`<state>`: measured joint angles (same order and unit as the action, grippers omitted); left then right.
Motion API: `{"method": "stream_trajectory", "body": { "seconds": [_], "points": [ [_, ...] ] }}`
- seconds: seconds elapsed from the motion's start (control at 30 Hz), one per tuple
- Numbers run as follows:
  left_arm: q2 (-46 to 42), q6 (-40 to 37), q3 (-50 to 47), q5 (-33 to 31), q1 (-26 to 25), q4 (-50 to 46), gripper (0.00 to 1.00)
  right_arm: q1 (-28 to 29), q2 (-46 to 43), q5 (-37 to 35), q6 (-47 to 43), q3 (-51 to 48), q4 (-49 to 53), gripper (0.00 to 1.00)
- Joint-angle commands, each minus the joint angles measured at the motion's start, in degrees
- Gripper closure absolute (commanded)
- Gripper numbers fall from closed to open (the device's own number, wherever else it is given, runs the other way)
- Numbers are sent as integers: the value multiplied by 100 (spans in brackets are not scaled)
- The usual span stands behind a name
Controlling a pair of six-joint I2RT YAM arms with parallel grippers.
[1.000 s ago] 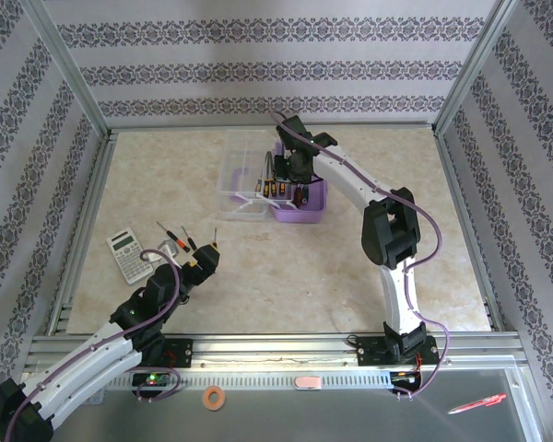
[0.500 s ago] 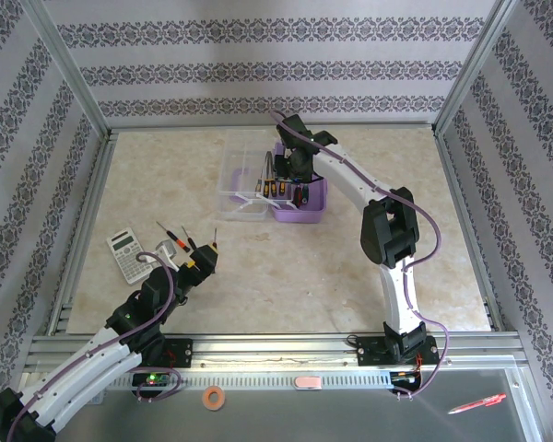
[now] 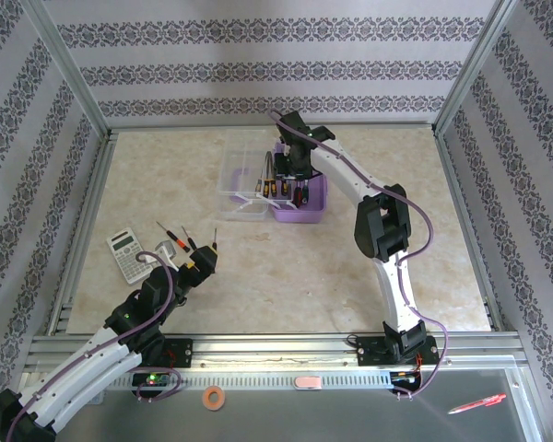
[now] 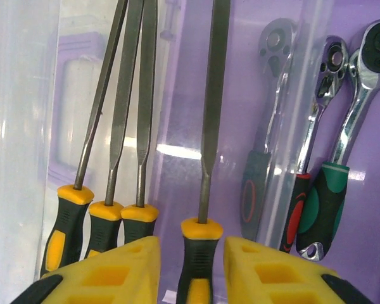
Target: Pack the tool kit
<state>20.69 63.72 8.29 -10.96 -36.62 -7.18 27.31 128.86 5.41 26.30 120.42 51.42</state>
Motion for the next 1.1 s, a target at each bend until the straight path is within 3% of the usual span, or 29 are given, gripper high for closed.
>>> {"method": "stream_trajectory", "body": {
  "seconds": [0.0, 0.2, 0.3, 0.43, 0.6, 0.7, 0.8, 1.0, 1.07],
  "points": [
    [48, -60, 220, -38, 85, -215, 0, -48, 11, 48, -94, 218, 77, 66],
    [66, -230, 542, -98, 85, -588, 0, -42, -486, 95, -90, 243, 6, 66],
    [138, -331, 931, -423, 87, -1236, 0, 1, -1123, 39, -65, -278, -371, 67],
    [680, -499, 1555, -776, 102, -1966, 4, 38, -2174, -347, 14, -1825, -1154, 67],
    [1911, -825, 2259, -723, 135, -2299, 21, -59, -3626, -686, 122, -4094, -2288, 66],
    [2611, -1191, 2589, -541, 160, -2142, 29, -306, -4315, -528, 300, -5268, -2780, 67],
    [3139, -1468, 2996, -601, 173, -2324, 30, -703, -4727, -171, 436, -6125, -3103, 67],
    [4329, -2522, 3704, -95, 230, -2470, 32, -1401, -5146, 509, 644, -7247, -3573, 67],
    [4766, -2752, 3921, -28, 241, -2670, 38, -1576, -5206, 721, 797, -7506, -3730, 67]
  ]
}}
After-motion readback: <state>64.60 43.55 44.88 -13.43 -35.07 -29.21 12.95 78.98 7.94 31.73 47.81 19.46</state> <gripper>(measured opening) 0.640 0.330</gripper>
